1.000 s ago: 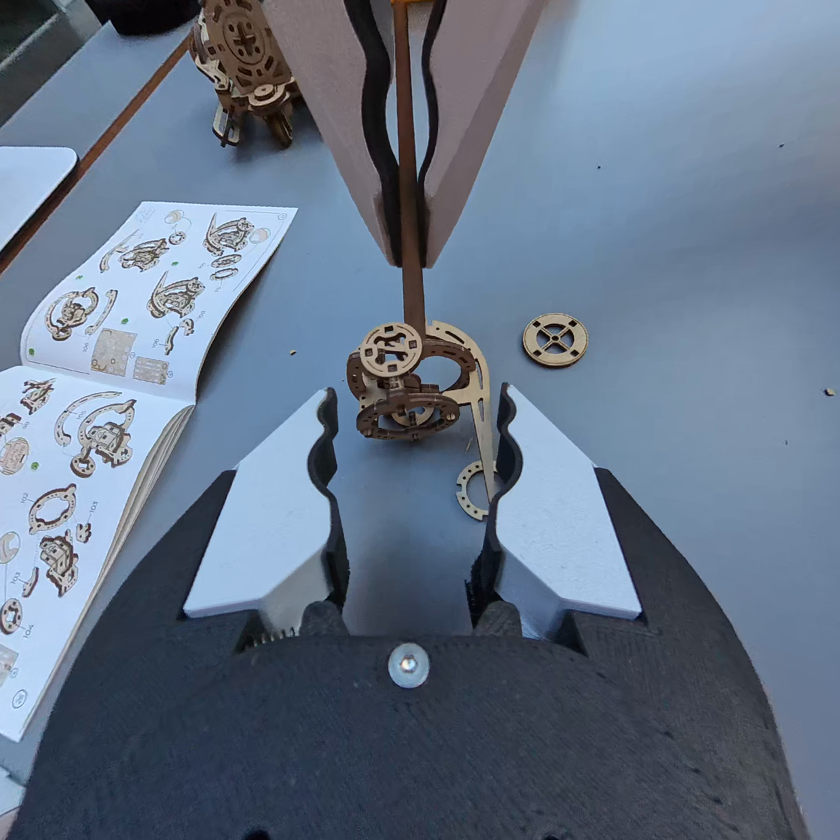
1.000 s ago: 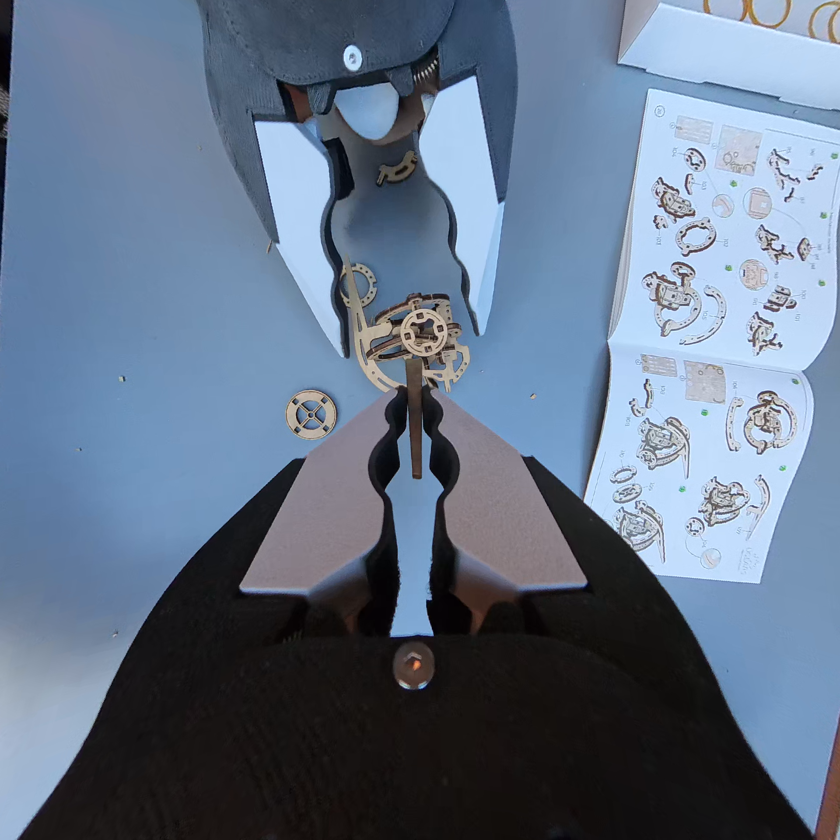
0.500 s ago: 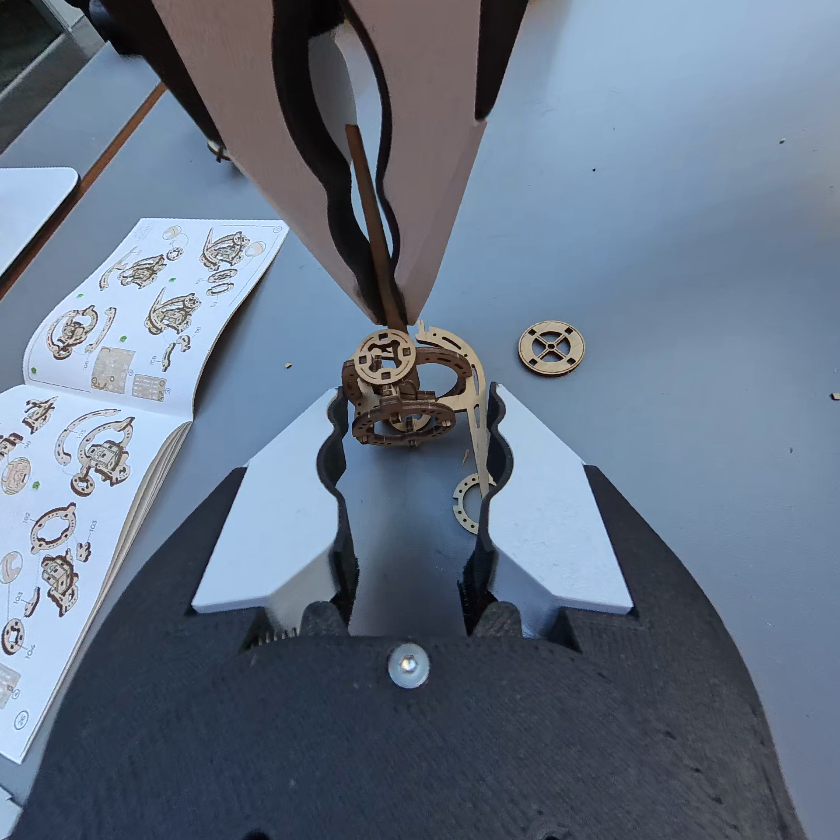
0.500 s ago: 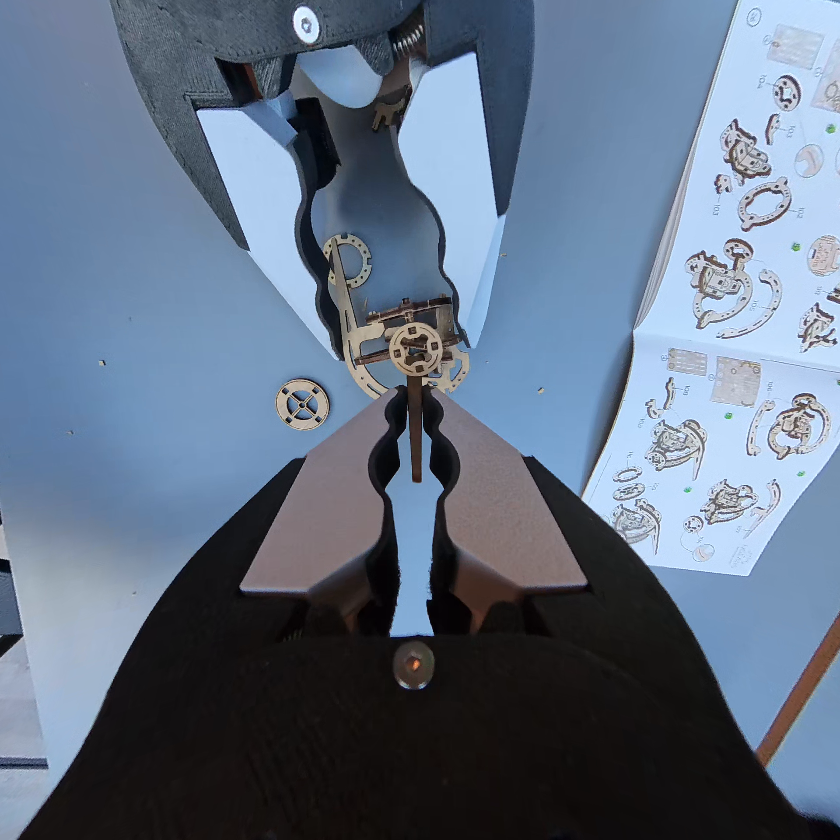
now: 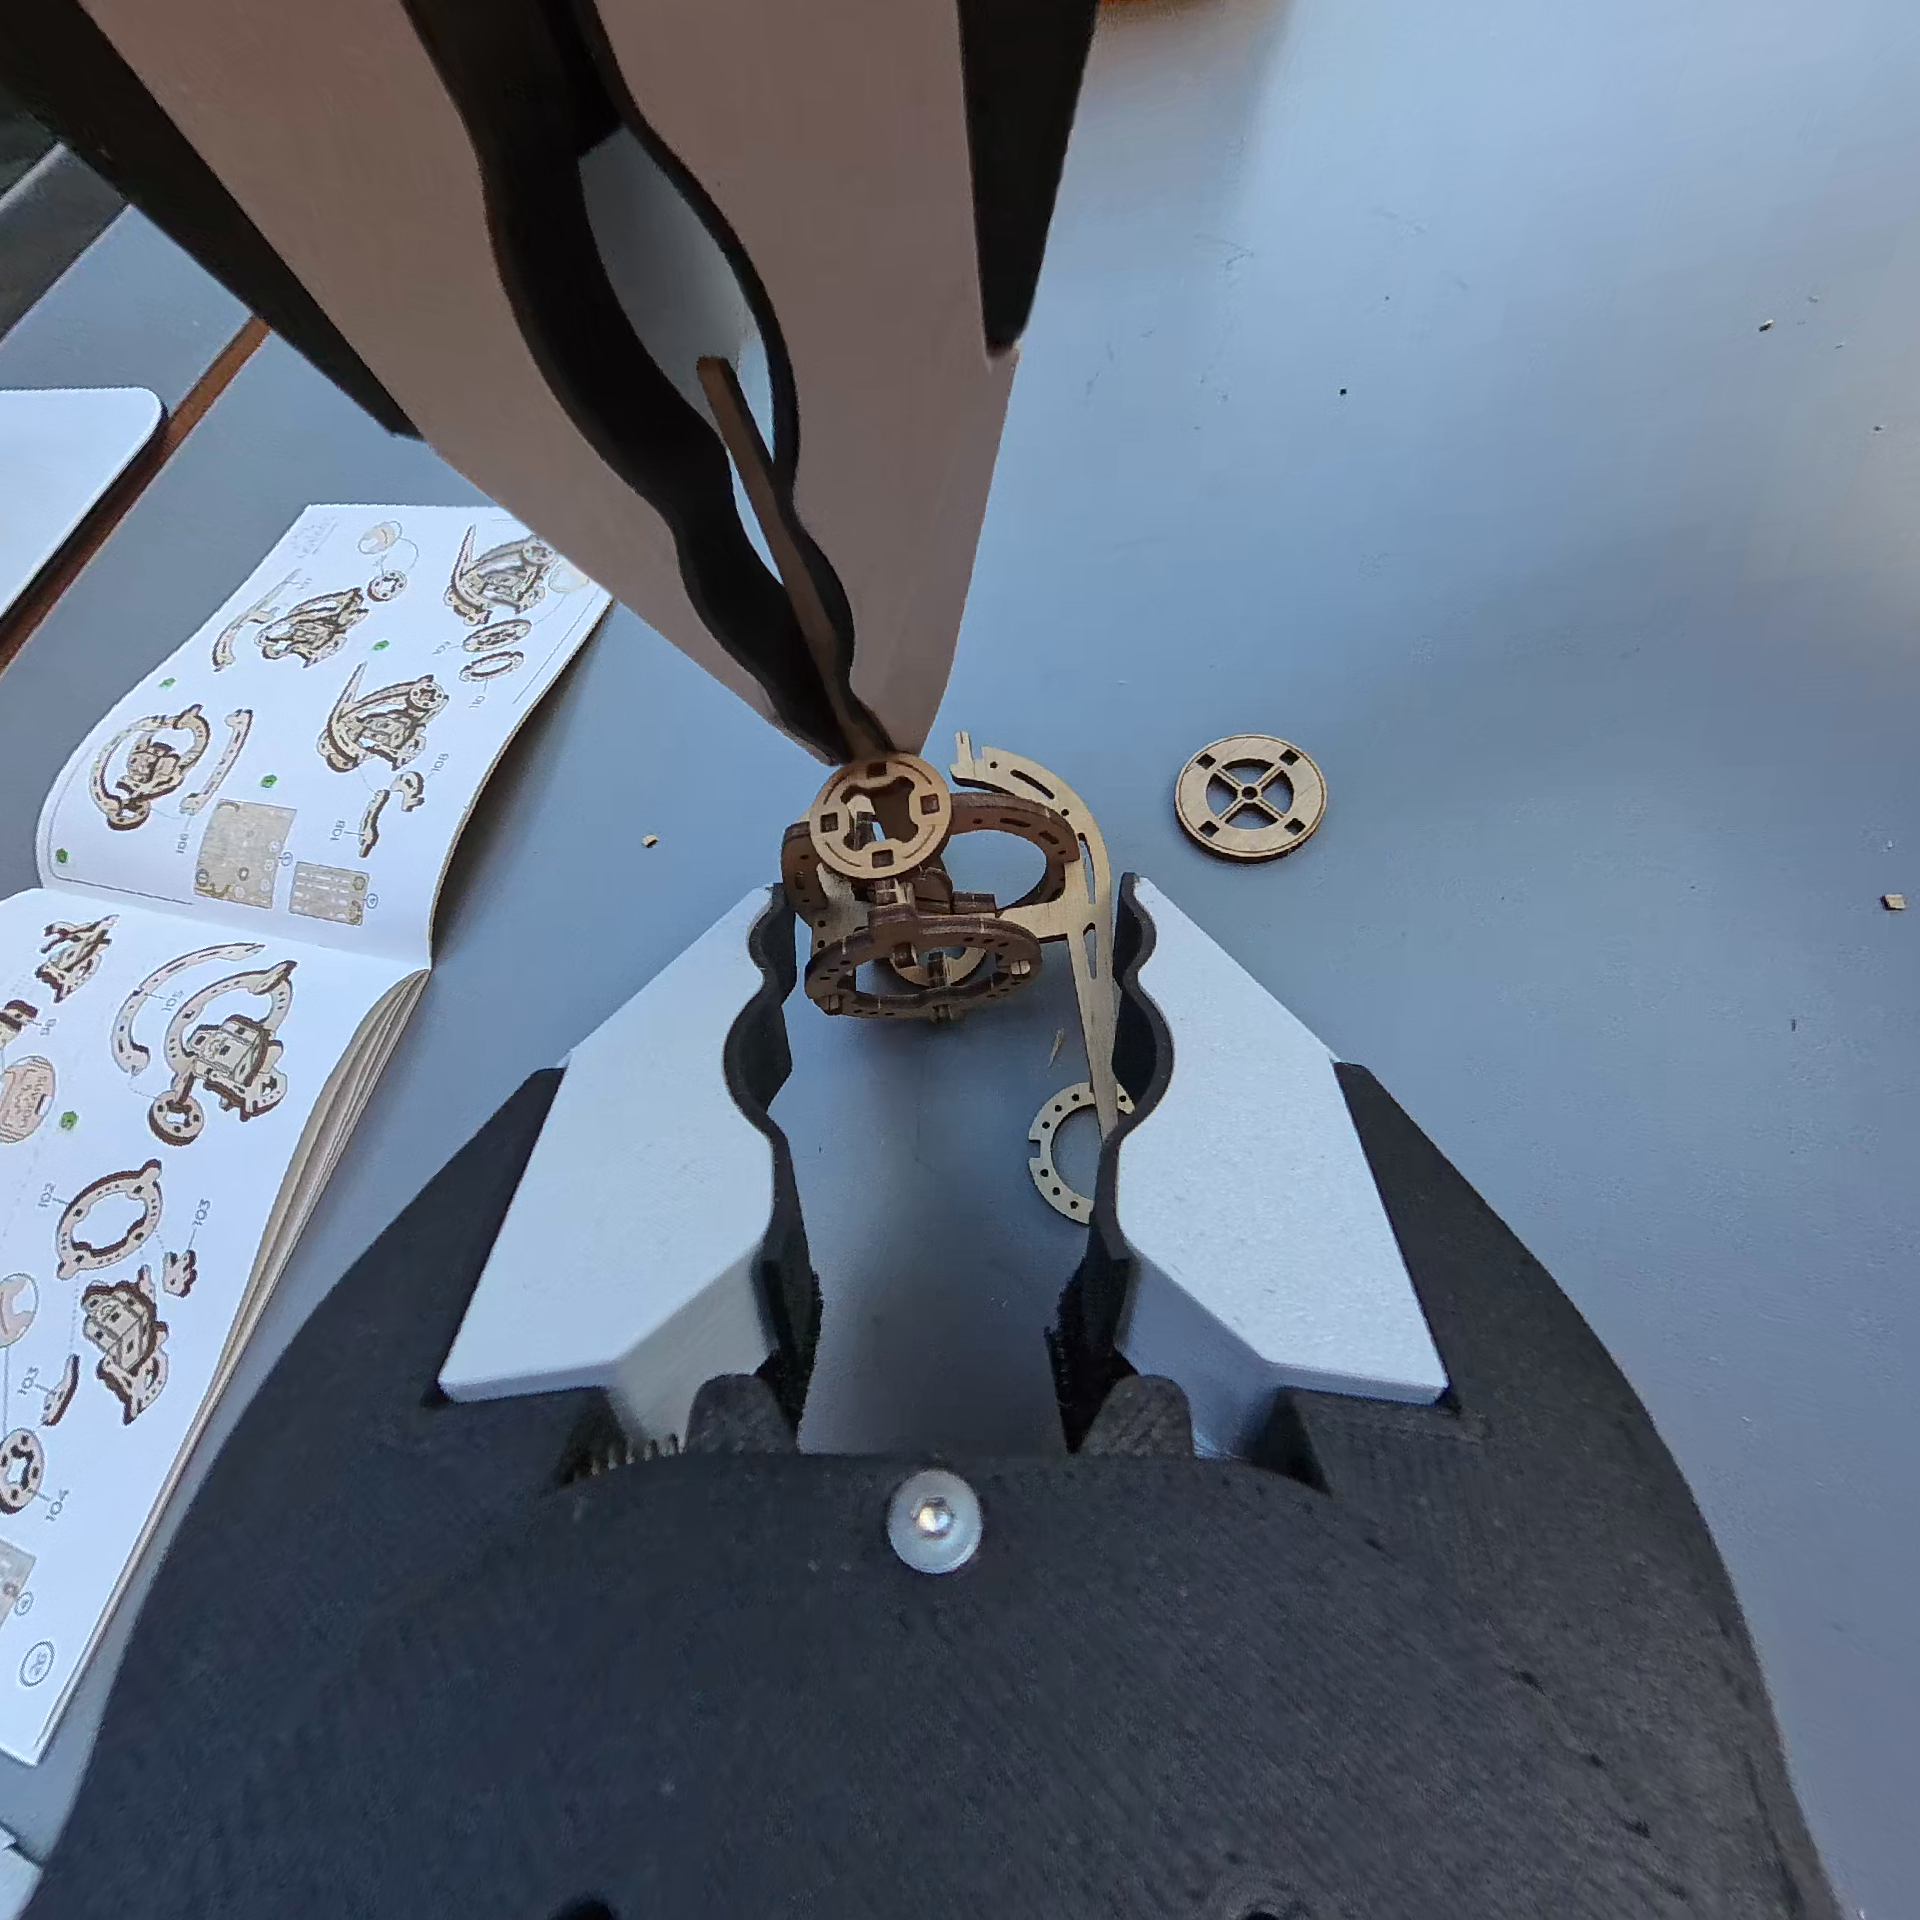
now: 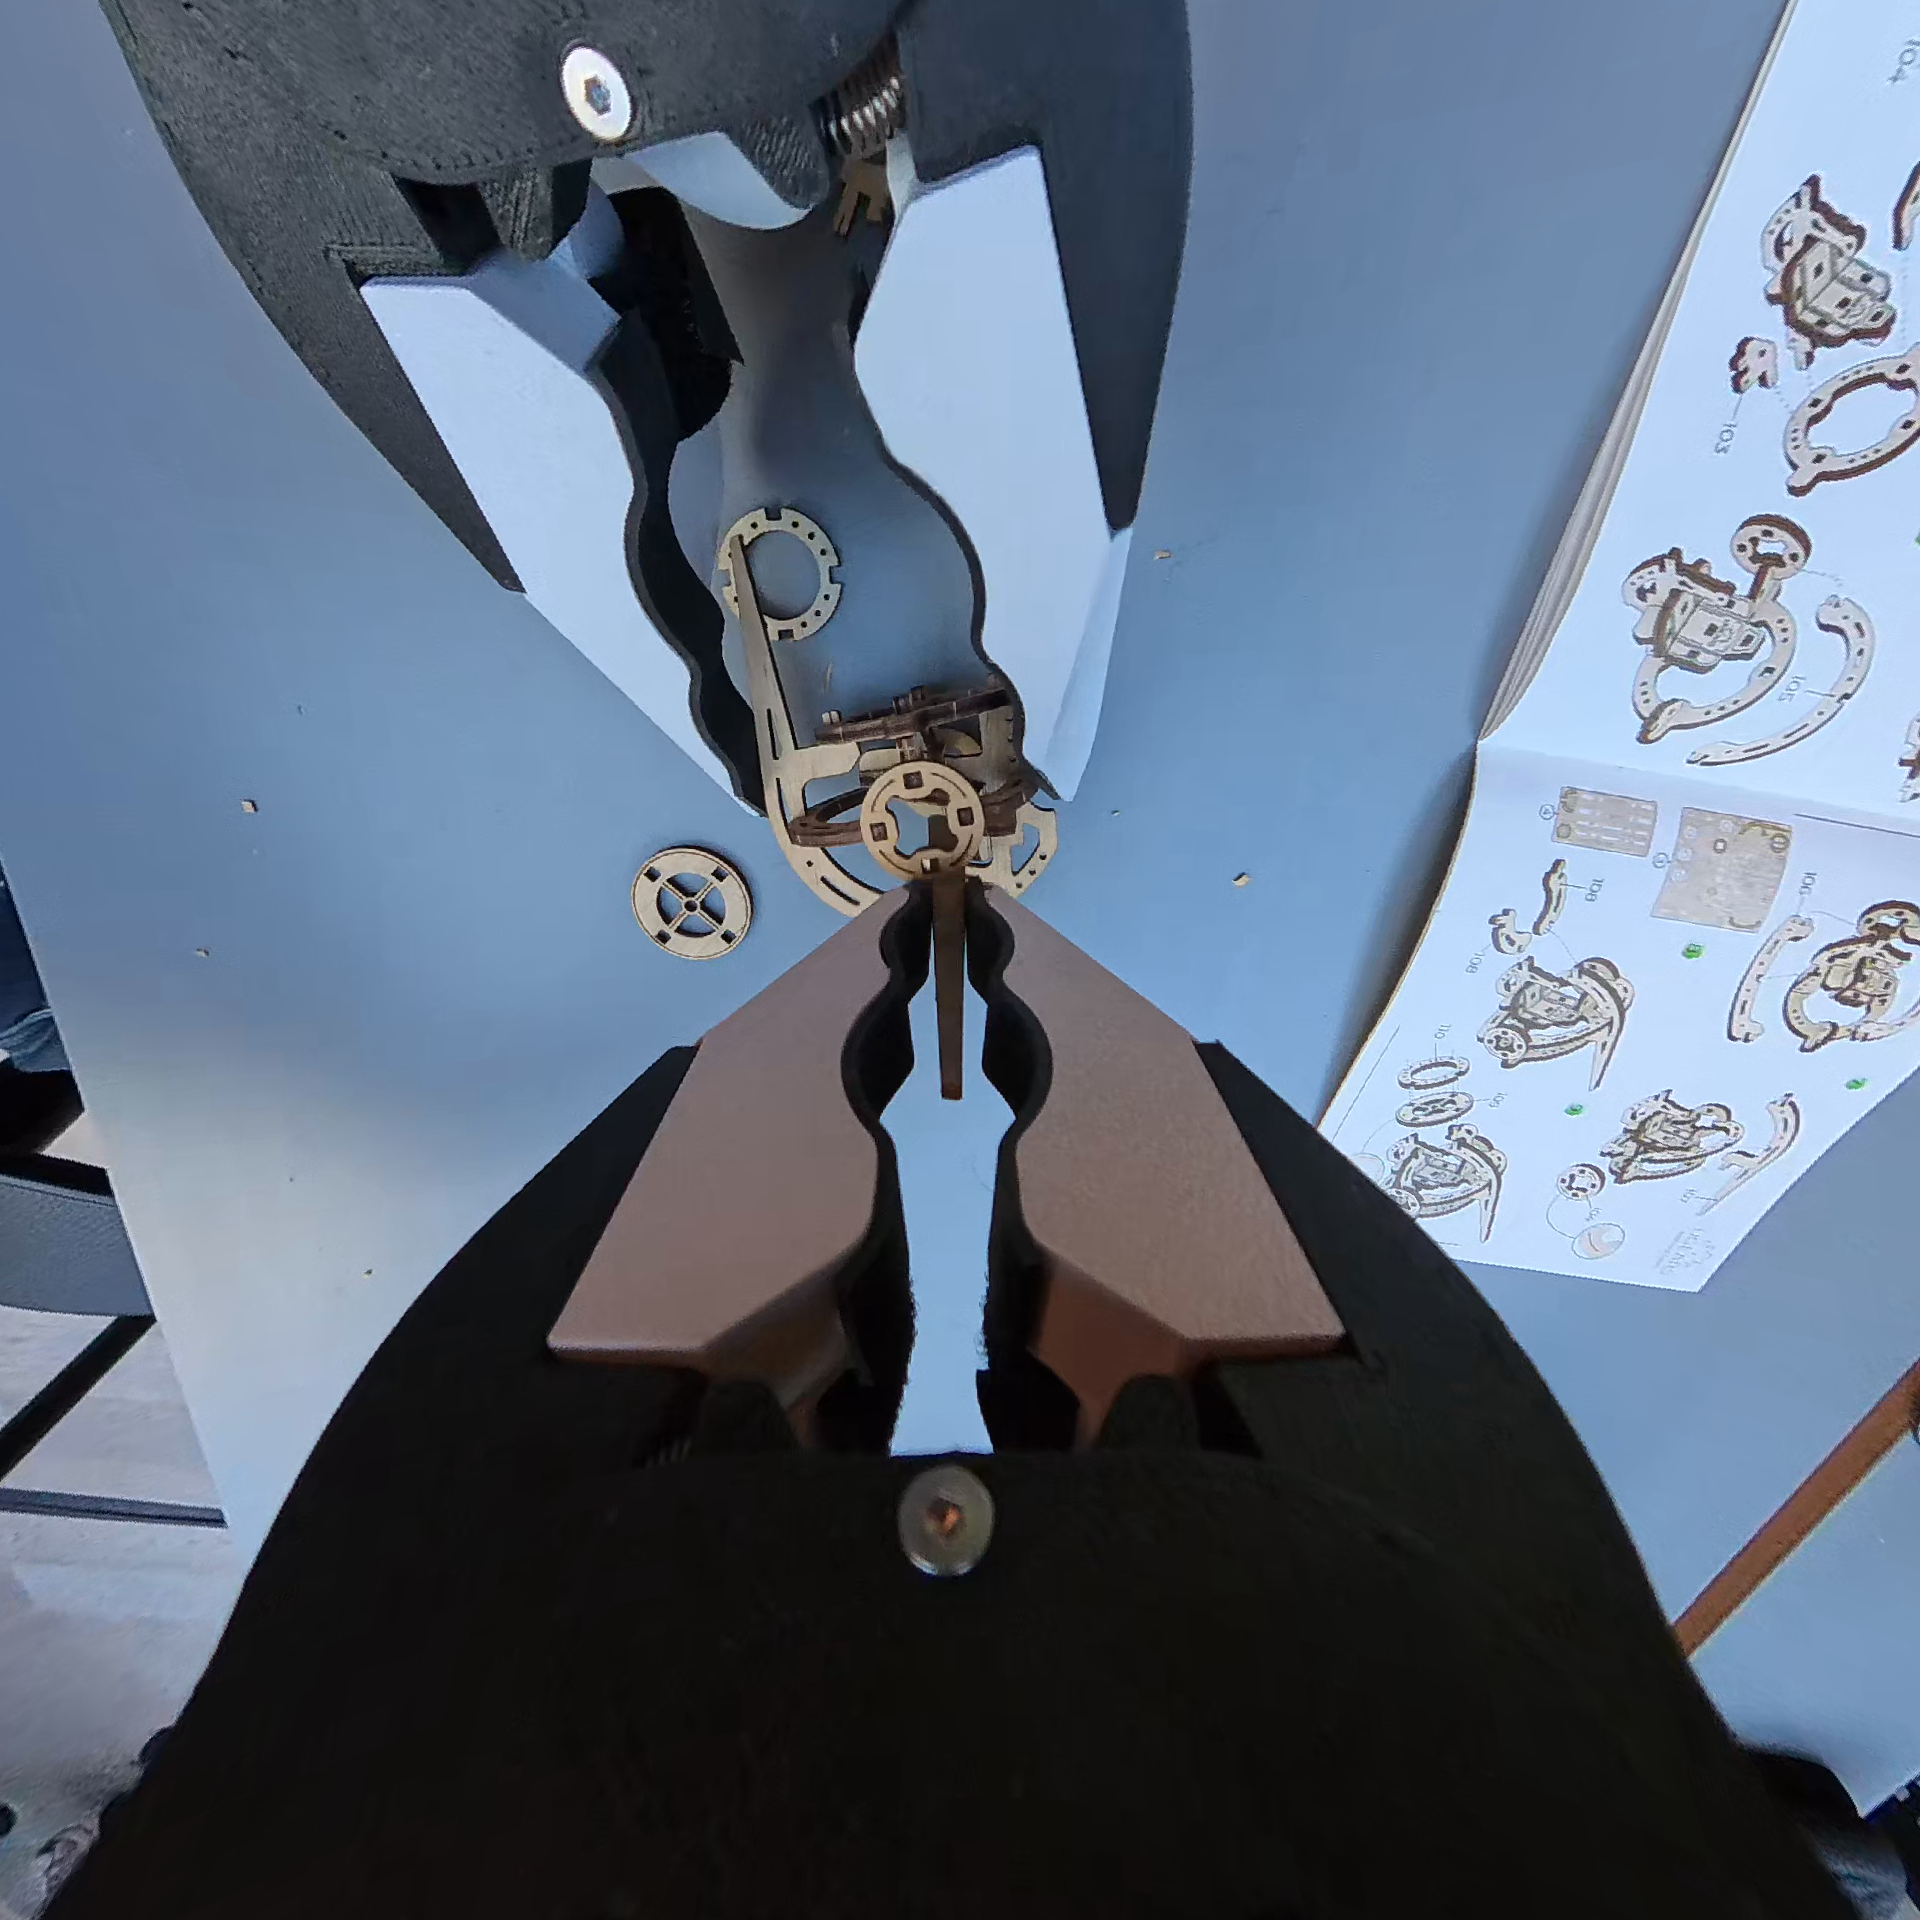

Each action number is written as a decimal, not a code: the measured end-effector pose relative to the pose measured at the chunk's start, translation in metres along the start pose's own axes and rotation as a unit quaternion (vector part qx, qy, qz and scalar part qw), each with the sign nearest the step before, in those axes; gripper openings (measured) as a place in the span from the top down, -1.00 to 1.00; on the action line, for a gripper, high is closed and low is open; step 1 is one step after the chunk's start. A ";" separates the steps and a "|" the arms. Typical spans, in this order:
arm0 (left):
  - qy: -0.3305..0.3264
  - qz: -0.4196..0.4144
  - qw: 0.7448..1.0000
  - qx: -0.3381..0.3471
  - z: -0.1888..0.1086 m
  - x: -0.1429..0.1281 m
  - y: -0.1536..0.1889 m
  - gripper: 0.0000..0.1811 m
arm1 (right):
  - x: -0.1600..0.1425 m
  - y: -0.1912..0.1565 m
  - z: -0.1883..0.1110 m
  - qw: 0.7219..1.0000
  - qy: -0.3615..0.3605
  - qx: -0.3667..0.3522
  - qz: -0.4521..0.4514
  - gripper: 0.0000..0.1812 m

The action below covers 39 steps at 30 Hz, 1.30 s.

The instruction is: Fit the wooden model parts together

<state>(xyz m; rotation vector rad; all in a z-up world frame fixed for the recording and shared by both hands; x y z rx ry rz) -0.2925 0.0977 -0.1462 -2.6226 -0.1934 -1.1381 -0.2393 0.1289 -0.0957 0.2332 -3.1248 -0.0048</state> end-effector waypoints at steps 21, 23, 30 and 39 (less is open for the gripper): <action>0.001 -0.002 1.000 -0.005 0.000 0.000 0.000 0.33 | -0.004 0.001 0.001 0.999 0.033 0.018 0.019 0.95; 0.001 -0.002 1.000 -0.004 0.000 0.000 0.000 0.33 | -0.003 0.000 0.001 0.999 0.031 0.020 0.017 0.95; 0.001 -0.002 1.000 -0.005 0.000 0.000 0.000 0.33 | -0.003 0.000 0.001 0.999 0.033 0.020 0.016 0.95; 0.002 -0.003 1.000 -0.010 0.000 0.000 0.000 0.33 | -0.006 -0.001 0.001 0.998 0.058 0.014 0.012 0.95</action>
Point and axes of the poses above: each gripper's, where its closed fingertips meet, z out along the fingers, x out of its top, y = z × x across the jaws, the point moved 6 cm from there along -z, back along the fingers, and after that the axes turned 8 degrees about -y, right-handed, at the moved point
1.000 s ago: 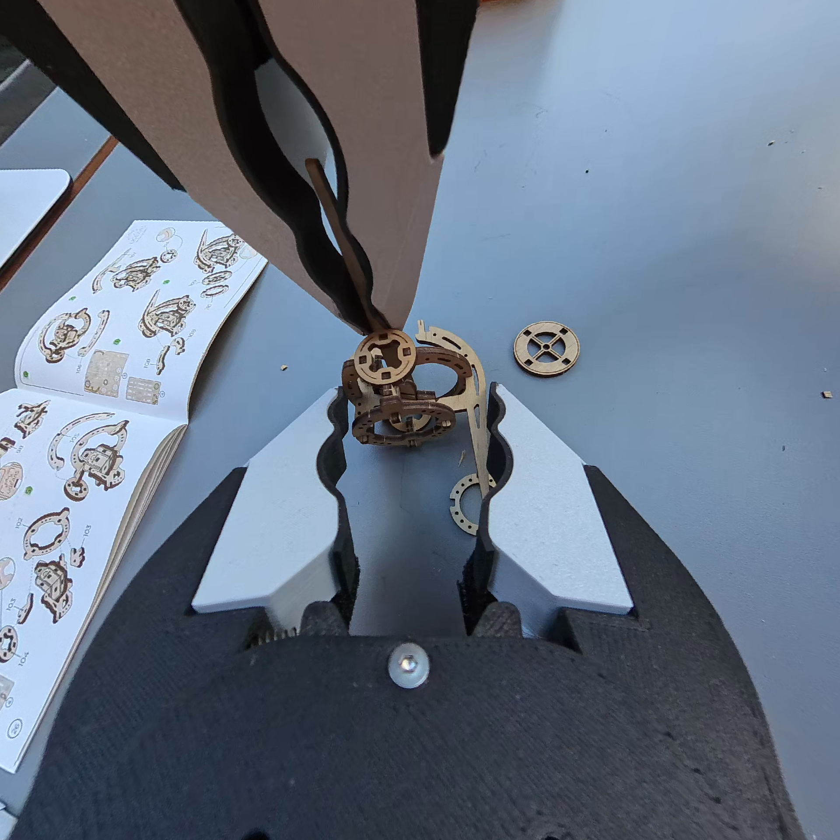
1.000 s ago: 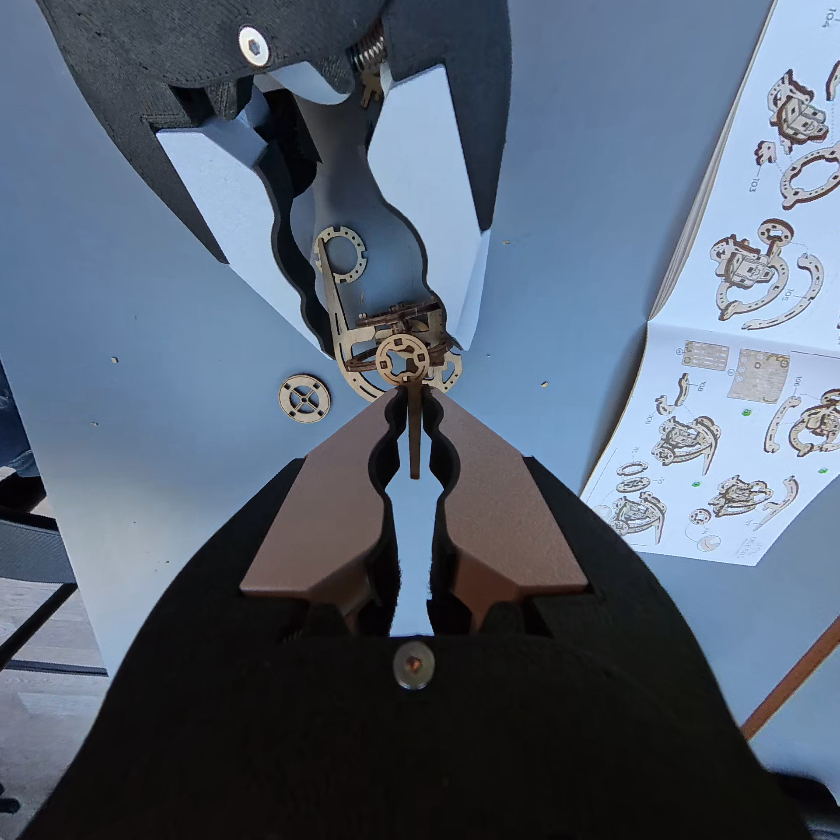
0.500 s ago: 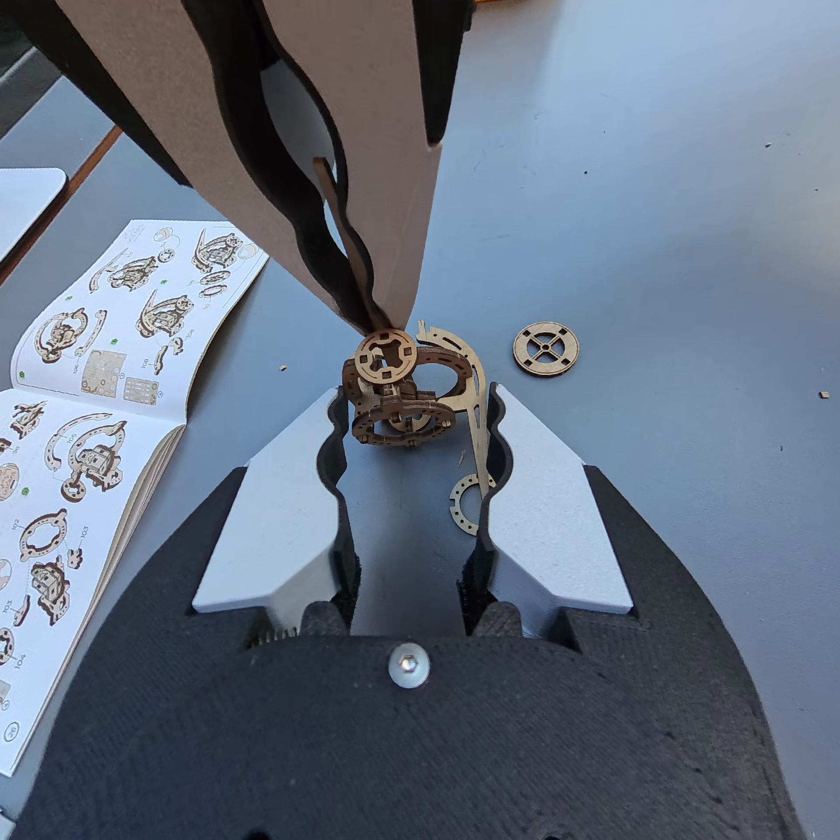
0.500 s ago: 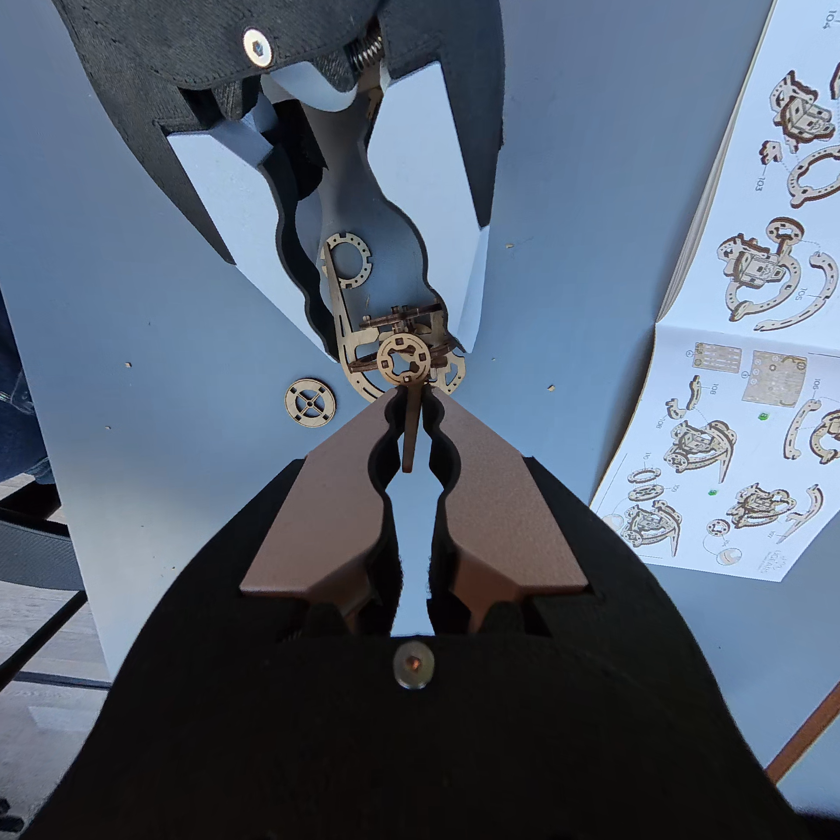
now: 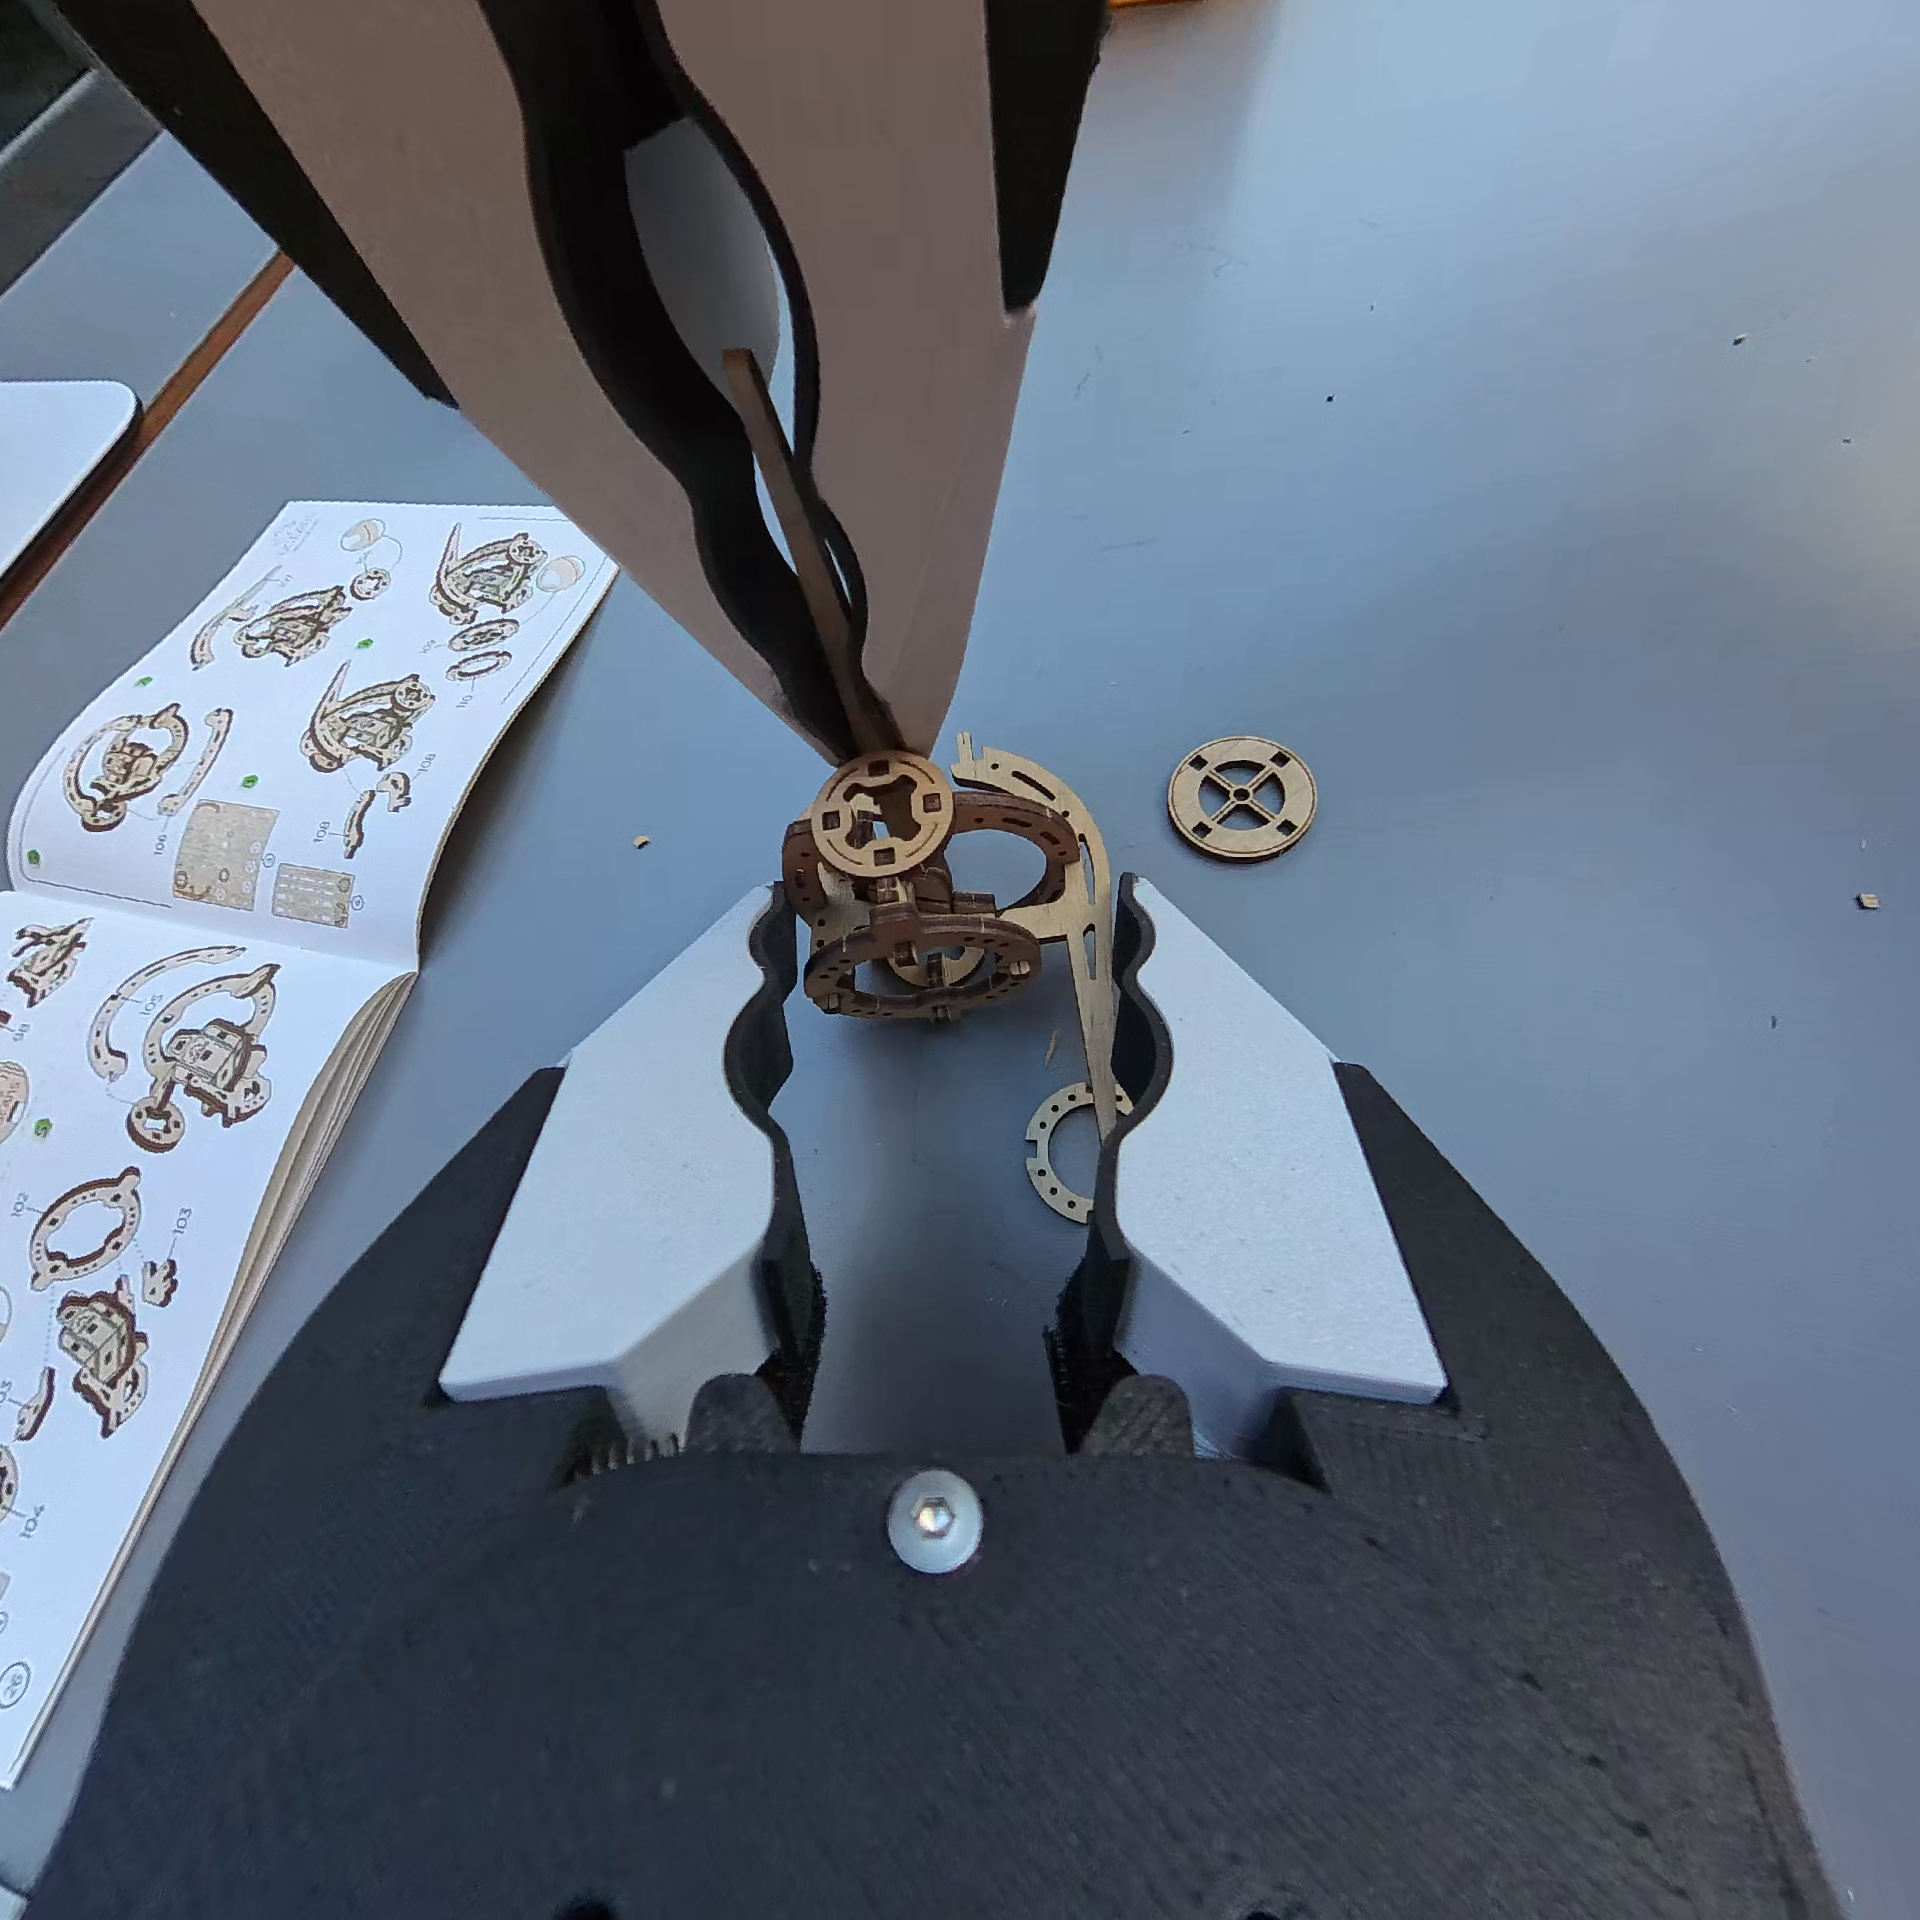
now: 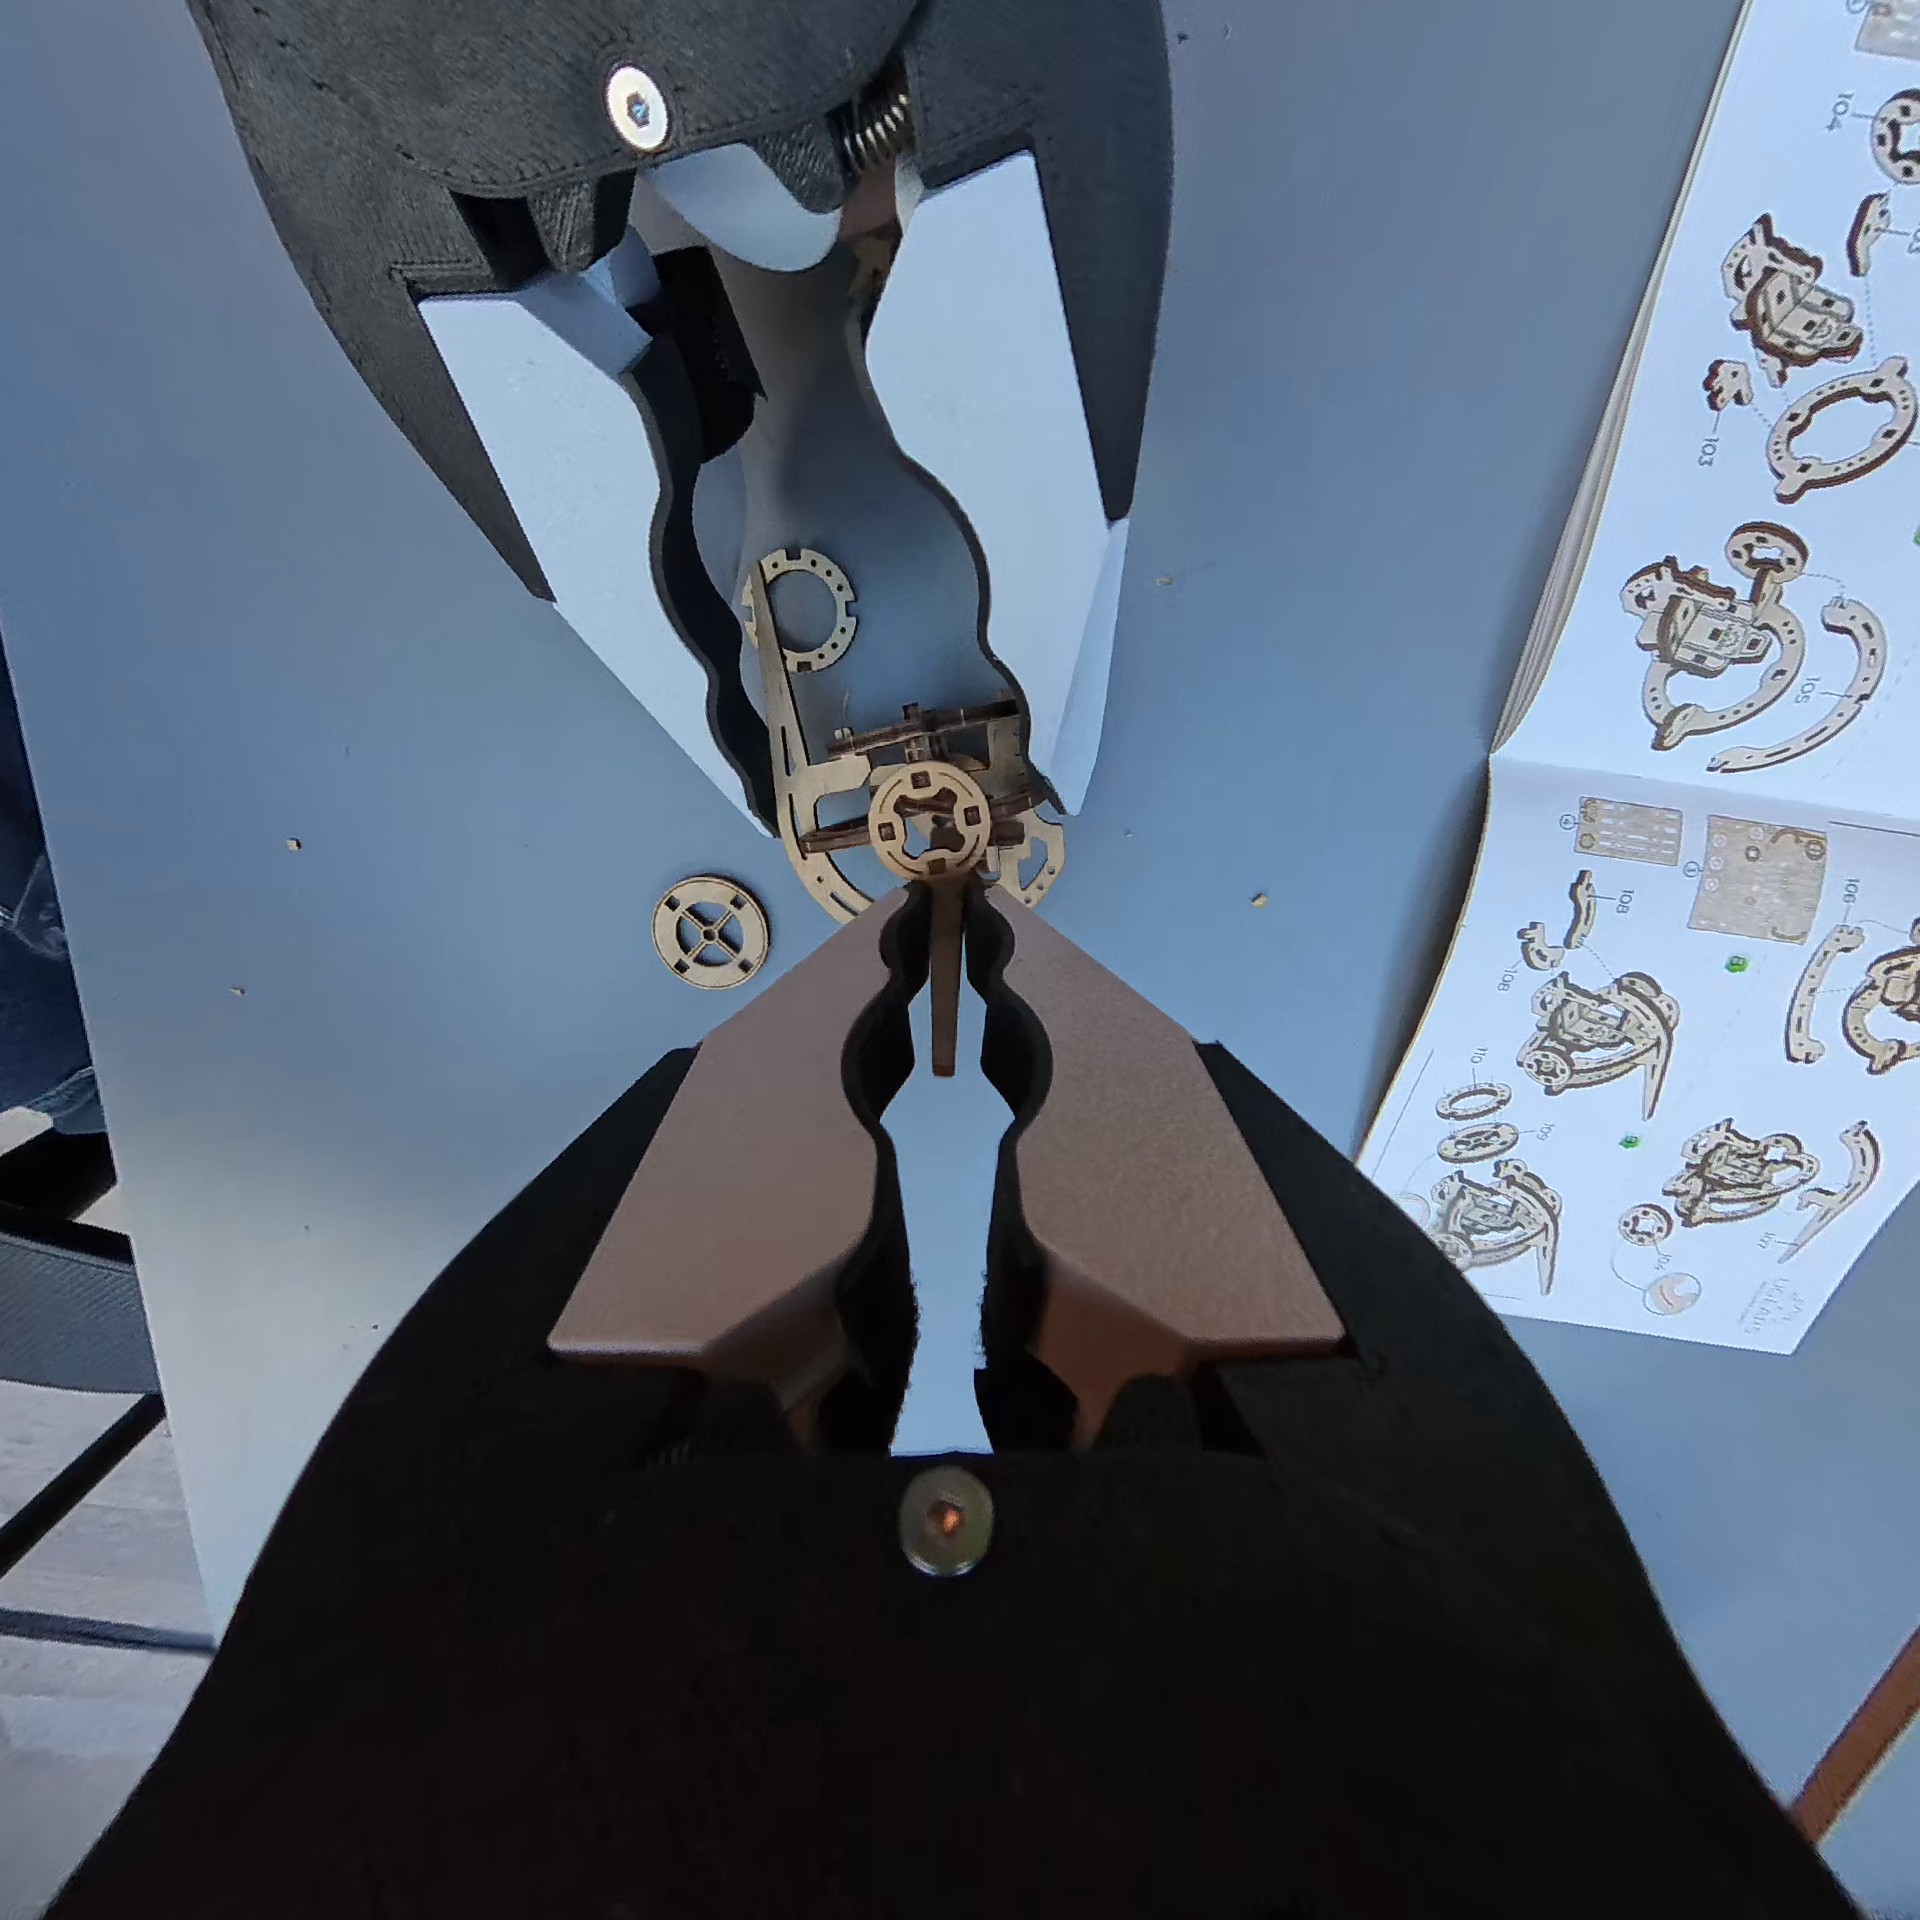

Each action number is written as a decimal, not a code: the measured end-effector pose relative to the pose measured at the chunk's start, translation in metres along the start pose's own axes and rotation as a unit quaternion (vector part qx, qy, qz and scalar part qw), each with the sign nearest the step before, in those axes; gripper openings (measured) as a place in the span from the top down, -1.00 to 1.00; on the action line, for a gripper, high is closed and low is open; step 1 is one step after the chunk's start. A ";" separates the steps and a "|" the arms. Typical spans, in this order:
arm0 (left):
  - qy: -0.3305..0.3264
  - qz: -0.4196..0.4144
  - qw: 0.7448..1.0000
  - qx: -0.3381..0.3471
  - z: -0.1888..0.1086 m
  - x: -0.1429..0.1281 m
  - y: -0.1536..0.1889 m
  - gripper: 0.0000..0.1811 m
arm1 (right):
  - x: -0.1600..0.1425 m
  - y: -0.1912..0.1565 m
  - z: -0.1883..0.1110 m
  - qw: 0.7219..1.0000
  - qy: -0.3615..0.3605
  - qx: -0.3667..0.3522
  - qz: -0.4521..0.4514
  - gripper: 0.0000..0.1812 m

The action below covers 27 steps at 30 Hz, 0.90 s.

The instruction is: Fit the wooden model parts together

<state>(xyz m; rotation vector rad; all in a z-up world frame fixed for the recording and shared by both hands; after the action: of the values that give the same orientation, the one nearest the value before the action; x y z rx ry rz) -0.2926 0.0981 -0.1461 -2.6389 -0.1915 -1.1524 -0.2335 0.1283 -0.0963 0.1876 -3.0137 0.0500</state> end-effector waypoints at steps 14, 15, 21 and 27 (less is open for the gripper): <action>0.000 0.002 1.000 0.001 0.000 0.000 0.000 0.33 | 0.000 0.001 0.000 1.000 -0.025 -0.012 -0.013 0.95; 0.000 0.003 1.000 0.001 0.000 0.000 0.000 0.33 | 0.000 0.000 0.000 0.999 -0.029 -0.013 -0.014 0.95; 0.000 0.002 1.000 0.001 0.000 0.000 0.000 0.33 | 0.003 0.001 0.000 0.999 -0.038 -0.010 -0.011 0.95; 0.000 0.003 1.000 0.001 0.000 0.000 0.001 0.33 | 0.000 0.001 0.001 1.000 -0.010 -0.005 0.006 0.95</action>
<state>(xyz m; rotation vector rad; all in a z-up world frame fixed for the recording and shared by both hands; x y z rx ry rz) -0.2923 0.0977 -0.1465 -2.6354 -0.1844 -1.1494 -0.2332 0.1288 -0.0973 0.1707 -3.0336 0.0348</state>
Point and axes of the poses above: each gripper's, where its closed fingertips meet, z out along the fingers, x out of its top, y = z × x across the jaws, the point moved 6 cm from there along -z, back along the fingers, and after that the axes turned 8 degrees about -y, right-handed, at the moved point
